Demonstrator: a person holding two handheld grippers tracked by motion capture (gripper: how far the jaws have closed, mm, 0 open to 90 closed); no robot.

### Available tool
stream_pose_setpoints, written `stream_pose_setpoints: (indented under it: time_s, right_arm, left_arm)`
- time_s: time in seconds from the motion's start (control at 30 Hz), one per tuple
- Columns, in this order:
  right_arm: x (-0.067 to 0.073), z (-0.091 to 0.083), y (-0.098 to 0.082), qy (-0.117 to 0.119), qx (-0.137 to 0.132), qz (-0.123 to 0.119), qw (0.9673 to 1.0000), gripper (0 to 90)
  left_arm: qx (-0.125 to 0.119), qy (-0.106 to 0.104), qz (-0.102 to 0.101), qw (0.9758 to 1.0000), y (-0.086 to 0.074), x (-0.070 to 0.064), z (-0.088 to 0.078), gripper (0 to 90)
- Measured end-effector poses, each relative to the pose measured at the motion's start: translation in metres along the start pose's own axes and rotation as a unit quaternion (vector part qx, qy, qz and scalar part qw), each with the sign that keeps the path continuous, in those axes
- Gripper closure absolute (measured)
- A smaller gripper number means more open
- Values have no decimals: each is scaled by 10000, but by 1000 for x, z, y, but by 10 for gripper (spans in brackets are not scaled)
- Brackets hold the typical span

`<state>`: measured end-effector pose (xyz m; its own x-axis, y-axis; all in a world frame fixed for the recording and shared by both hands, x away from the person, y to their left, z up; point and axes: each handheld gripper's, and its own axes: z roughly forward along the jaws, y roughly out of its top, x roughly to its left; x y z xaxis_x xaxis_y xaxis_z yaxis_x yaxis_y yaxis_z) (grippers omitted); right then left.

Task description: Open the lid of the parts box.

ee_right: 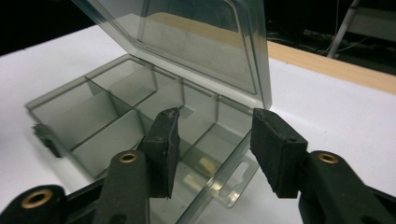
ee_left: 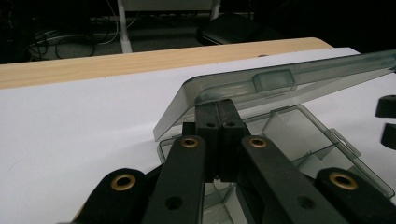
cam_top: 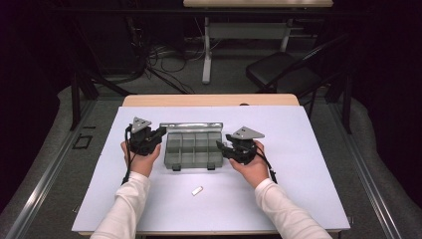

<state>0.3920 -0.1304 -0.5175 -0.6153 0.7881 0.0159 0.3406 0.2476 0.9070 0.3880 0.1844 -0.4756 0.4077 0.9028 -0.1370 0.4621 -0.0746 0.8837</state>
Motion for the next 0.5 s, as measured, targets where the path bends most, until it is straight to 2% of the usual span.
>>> stream_pose_setpoints:
  time_s: [0.03,0.27,0.5]
  right_arm:
    - [-3,5,0,-118,5,-113,9999,558]
    - [-14,23,2,-421,-3,-212,9989,640]
    - [-20,39,-2,-567,27,-182,9982,697]
  left_arm:
    - [-3,-6,7,10000,0,0,0,900]
    - [-8,-6,-35,10000,1,3,-2,900]
    - [15,-33,-45,10000,0,3,3,900]
